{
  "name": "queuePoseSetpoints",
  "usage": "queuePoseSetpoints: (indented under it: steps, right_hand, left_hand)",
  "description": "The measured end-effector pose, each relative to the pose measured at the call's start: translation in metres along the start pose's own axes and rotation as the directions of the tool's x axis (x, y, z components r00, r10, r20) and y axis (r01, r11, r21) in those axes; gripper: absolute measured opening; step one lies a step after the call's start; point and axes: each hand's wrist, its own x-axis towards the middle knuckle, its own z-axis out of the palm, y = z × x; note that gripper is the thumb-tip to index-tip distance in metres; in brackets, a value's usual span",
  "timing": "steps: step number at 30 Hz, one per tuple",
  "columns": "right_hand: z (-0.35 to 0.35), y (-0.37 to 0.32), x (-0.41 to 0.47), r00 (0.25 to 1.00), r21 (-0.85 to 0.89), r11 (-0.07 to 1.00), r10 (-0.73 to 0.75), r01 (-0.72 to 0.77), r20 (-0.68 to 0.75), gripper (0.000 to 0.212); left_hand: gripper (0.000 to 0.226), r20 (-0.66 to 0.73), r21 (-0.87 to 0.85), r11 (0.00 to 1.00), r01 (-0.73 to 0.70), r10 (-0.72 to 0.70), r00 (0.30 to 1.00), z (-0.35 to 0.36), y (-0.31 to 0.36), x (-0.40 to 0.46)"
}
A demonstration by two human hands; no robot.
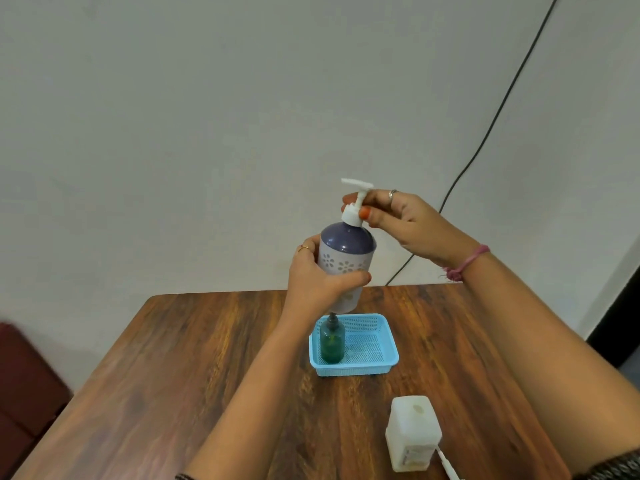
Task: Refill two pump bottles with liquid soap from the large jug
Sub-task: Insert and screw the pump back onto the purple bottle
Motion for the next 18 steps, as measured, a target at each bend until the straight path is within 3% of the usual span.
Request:
queuePoseSetpoints:
  steps: [4,9,18]
  right_hand:
    - [0.006,0.002,-0.001,0.999,-0.027,1.0,0.009,-0.01,-0.038,0.027]
    - [0.019,0.005,-0.007,0.976,-0.127,0.992,-0.006,-0.022,-0.217,0.024]
    - [0.01,-0.001,-0.016,0.989,0.082,0.992,0.102,-0.094,-0.109,0.034]
  left_hand:
    - [0.077,-0.03,-0.019,1.0,0.004,-0.005,1.0,0.002,-0.002,-0.004]
    - [0.078,-0.049,-0.034,0.999,0.013,-0.015,0.999,0.002,-0.004,-0.008]
    - [0.075,-0.004,-0.006,1.0,0.03,-0.03,1.0,0.007,-0.005,-0.013]
